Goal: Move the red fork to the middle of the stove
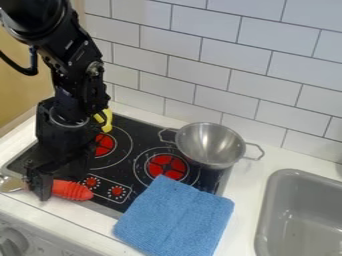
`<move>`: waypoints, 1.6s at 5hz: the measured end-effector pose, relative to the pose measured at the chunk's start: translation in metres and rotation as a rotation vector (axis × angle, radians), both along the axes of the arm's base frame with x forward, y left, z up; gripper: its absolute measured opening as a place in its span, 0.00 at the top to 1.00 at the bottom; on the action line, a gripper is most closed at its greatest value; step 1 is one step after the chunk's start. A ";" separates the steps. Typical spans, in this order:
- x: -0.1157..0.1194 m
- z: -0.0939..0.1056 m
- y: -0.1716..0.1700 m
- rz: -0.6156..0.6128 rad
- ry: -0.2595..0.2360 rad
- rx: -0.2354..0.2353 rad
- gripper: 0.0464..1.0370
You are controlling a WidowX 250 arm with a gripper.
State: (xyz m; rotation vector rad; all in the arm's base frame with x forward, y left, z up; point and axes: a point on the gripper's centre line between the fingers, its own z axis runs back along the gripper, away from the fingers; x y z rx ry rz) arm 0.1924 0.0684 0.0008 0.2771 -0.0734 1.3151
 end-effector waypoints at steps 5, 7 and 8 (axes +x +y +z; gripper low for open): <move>0.004 -0.004 0.004 -0.018 0.007 0.029 0.70; -0.019 0.008 0.009 -0.090 0.056 0.076 0.70; -0.017 0.026 0.015 -0.143 0.036 0.112 0.70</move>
